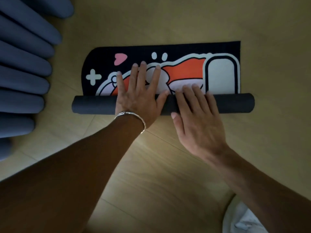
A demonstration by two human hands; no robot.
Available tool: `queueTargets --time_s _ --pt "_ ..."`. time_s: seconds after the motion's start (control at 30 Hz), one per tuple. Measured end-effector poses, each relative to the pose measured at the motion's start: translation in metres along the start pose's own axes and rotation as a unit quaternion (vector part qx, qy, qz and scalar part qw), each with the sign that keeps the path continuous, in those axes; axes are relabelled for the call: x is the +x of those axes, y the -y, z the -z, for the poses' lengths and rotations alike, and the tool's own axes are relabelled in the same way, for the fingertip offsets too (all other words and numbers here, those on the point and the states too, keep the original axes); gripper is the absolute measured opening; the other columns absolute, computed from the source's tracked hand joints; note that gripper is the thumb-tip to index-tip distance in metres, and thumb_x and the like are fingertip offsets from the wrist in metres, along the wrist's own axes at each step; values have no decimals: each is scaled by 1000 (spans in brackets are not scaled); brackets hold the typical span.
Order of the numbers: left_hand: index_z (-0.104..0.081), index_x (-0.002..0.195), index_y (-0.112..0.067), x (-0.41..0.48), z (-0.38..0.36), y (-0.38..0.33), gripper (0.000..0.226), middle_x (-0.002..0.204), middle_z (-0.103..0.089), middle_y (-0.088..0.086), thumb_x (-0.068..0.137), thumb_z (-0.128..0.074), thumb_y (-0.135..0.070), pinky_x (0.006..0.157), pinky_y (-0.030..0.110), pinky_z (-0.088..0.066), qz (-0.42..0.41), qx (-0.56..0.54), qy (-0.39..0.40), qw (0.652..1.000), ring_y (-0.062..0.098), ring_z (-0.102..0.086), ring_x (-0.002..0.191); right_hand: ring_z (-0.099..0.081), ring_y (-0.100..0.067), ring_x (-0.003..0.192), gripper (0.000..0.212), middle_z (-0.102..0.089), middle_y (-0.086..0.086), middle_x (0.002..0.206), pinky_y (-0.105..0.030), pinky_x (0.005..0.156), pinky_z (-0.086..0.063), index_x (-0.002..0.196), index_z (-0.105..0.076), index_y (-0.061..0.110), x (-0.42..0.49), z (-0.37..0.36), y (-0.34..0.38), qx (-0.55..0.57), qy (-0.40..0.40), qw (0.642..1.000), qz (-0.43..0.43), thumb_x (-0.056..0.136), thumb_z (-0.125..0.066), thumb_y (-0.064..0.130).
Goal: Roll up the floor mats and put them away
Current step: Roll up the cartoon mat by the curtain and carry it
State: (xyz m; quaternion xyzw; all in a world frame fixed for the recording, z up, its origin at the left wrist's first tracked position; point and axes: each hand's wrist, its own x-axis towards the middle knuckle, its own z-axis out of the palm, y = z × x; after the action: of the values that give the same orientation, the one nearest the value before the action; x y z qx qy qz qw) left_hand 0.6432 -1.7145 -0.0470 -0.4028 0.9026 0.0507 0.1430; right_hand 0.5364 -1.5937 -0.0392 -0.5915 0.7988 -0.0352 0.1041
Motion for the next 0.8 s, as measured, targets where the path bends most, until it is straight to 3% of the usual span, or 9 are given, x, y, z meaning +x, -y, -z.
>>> queueTargets --time_s 0.13,0.23,0.33,0.4,0.53,0.67,0.73,0.8 --pt "-7 151 -19 -1 1 -4 71 156 -14 14 89 6 -54 111 59 -9 18 0 -15 1000 31 -12 144 -41 -32 133 56 -47 -16 141 -48 110 -28 140 -43 7 5 -3 -2 -7 9 1000 7 98 -24 38" --pt "-21 148 -13 -9 -1 2 67 152 -28 17 93 -12 -51 109 61 -13 -27 -38 -53 998 33 -25 141 -36 -28 137 58 -43 -10 146 -46 111 -25 144 -38 13 22 -2 -9 7 39 999 10 98 -16 41" --pt "-32 140 -12 -16 -7 13 62 138 -47 18 91 -29 -50 102 65 -26 -119 -7 -80 990 35 -45 126 -28 -23 142 61 -37 -5 151 -43 113 -20 147 -33 18 40 1 -12 18 58 998 1 97 -9 44" --pt "-37 135 -12 -17 -7 17 59 126 -54 18 89 -36 -48 95 63 -38 -139 16 -64 988 35 -53 111 -28 -24 141 61 -37 -6 151 -43 113 -20 147 -34 17 41 1 -11 24 53 998 1 97 -10 44" --pt "-46 126 -12 -18 -3 11 53 109 -58 15 81 -53 -39 82 56 -46 -121 3 -52 991 34 -57 93 -49 -30 125 59 -54 -13 134 -46 104 -34 136 -48 9 29 2 -12 39 15 999 10 97 -22 45" --pt "-50 120 -10 -28 -4 13 44 103 -60 16 83 -52 -34 79 55 -48 -142 -31 -80 986 36 -60 88 -59 -30 100 69 -61 -11 113 -44 91 -44 132 -51 8 15 5 -17 4 32 997 66 89 -37 61" --pt "-44 121 -13 -34 -5 15 41 103 -61 14 88 -43 -36 79 53 -49 -157 -36 -77 984 35 -60 88 -60 -29 97 64 -62 -9 111 -43 87 -45 131 -52 10 7 4 -19 -2 42 996 77 87 -45 57" --pt "-41 123 -15 -40 -5 15 43 103 -62 13 86 -36 -37 78 50 -50 -158 -45 -56 985 33 -61 88 -61 -27 94 59 -64 -8 108 -42 84 -46 129 -53 11 4 3 -19 -1 40 996 83 90 -40 54"
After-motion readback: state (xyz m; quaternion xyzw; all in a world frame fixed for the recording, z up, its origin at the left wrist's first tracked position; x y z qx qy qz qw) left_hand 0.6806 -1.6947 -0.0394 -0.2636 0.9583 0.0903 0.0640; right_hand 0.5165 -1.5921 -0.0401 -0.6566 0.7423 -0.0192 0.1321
